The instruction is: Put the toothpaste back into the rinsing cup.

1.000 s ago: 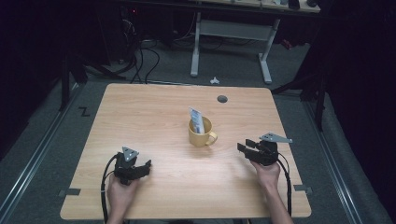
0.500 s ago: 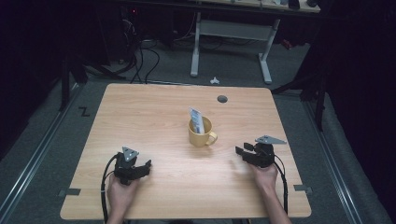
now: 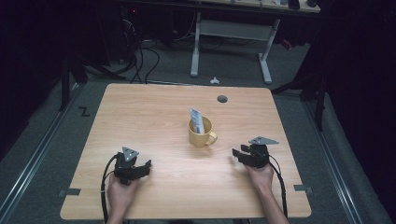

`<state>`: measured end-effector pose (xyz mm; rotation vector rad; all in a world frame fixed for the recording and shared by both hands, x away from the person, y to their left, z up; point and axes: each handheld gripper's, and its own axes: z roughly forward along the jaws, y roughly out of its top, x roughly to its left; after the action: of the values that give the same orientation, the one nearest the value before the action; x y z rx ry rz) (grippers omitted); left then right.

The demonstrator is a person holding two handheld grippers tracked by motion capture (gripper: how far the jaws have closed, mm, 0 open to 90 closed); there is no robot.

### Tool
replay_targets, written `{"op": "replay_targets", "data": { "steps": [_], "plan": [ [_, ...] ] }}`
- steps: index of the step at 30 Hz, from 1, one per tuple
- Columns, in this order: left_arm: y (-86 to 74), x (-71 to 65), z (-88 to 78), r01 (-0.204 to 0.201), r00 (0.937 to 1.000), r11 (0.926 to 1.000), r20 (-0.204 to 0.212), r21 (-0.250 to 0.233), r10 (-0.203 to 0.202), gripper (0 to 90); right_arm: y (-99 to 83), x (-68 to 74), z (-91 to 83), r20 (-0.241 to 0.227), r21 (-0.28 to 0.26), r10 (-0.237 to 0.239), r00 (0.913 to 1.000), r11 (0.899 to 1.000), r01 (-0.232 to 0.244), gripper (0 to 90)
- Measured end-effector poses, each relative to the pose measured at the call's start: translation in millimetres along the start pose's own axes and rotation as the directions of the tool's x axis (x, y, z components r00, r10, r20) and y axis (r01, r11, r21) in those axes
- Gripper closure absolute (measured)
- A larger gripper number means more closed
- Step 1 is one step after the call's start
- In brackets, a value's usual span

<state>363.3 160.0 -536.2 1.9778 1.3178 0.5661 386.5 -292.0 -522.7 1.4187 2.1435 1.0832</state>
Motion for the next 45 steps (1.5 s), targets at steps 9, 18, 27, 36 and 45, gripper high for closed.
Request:
{"op": "replay_targets", "data": {
  "steps": [9, 18, 27, 36, 45],
  "plan": [
    [0.0, 0.0, 0.0, 0.000, 1.0000, 1.0000, 0.000, 0.000, 0.000, 25.9, -2.3, 3.3, 6.7, 0.024, 0.031, -0.023, 0.9995, 0.999, 0.022, 49.3],
    [0.0, 0.0, 0.0, 0.000, 1.0000, 1.0000, 0.000, 0.000, 0.000, 25.9, -2.6, 6.8, 9.5, 0.051, 0.036, -0.057, 0.9971, 0.998, 0.055, 48.4],
    [-0.2, 0.0, -0.3, -0.002, 1.0000, 1.0000, 0.001, 0.001, 0.002, 25.8, -2.7, 13.0, 11.5, 0.078, 0.051, -0.114, 0.9904, 0.993, 0.110, 42.3],
    [-0.4, 0.2, -0.5, -0.001, 1.0000, 1.0000, 0.003, 0.000, 0.001, 25.7, -3.1, 14.3, 11.3, 0.082, 0.052, -0.110, 0.9906, 0.993, 0.106, 40.5],
    [-0.4, 0.2, -0.5, -0.001, 1.0000, 1.0000, 0.003, 0.000, 0.001, 25.8, -3.0, 14.3, 11.5, 0.079, 0.053, -0.111, 0.9907, 0.993, 0.107, 39.3]
  ]
}}
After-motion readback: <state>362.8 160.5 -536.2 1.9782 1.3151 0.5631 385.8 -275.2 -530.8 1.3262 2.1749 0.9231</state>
